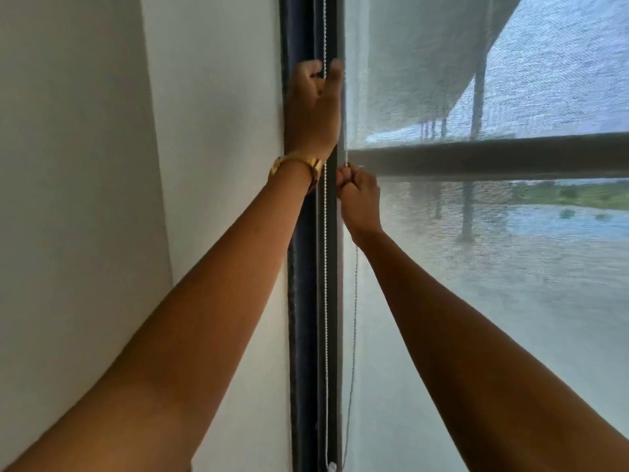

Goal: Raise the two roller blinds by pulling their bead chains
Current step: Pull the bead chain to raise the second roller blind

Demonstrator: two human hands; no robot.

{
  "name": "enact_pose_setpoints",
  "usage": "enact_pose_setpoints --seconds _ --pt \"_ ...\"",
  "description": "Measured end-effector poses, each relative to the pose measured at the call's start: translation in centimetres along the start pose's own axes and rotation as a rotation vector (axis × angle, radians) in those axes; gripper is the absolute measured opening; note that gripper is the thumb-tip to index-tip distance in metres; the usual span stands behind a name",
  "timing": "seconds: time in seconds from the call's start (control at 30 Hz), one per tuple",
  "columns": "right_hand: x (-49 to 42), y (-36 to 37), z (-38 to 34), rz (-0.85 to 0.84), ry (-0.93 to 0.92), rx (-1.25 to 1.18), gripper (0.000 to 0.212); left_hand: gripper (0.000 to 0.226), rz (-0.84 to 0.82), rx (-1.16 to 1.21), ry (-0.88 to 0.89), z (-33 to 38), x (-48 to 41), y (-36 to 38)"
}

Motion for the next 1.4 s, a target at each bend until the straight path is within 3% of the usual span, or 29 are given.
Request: enact_pose_setpoints --seconds 0.13,0.4,0.53,0.7,0.8,0.87,1.03,1.2,1.4 --pt "5.0 1.8 2.5 -0.039 0.103 -0.043 0.033 0.037 -0.191 0.002 -0.134 0.9 -2.9 1.6" --pt "17.4 1.3 9.1 -0.089 0.364 -0.031 0.033 0.031 -0.088 0.22 -0.378 -0.7 -1.7 0.9" --pt "22.4 -0.3 11.2 -0.163 0.534 0.023 0.039 0.036 -0.131 0.214 -0.27 -3.1 3.7 1.5" --pt "24.8 -1.8 12.8 -0.379 0.737 -0.137 0.029 0.036 -0.133 0.15 -0.244 -6.3 9.8 2.0" --pt "20.8 -2.6 10.5 -0.264 0.701 -0.295 0.045 0.035 -0.17 0.149 -0.289 -8.2 13.4 2.1" --pt "16.4 -2.9 8.1 -0.193 0.628 -0.344 0.044 0.033 -0.171 0.137 -0.329 -9.4 15.4 1.8" --pt "5.5 -2.2 2.6 -0.228 0.496 -0.277 0.069 0.034 -0.178 0.094 -0.397 -12.1 20.4 0.8" --pt "-0.5 0.1 -3.0 -0.302 0.39 -0.328 0.056 0.029 -0.245 0.097 -0.511 -14.6 26.1 1.5" --pt "-3.4 0.4 -6.4 0.033 0.276 -0.207 0.028 0.043 -0.268 -0.025 -0.523 -16.3 31.9 0.5"
Point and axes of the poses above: each hand's wrist, its own x-axis away from the middle knuckle, its own y-axis out of the palm, z = x × y, the point moved 6 cm from there along -x, towards the middle knuckle, and after that the axes turned 3 degrees about -x, right-handed, at the moved point
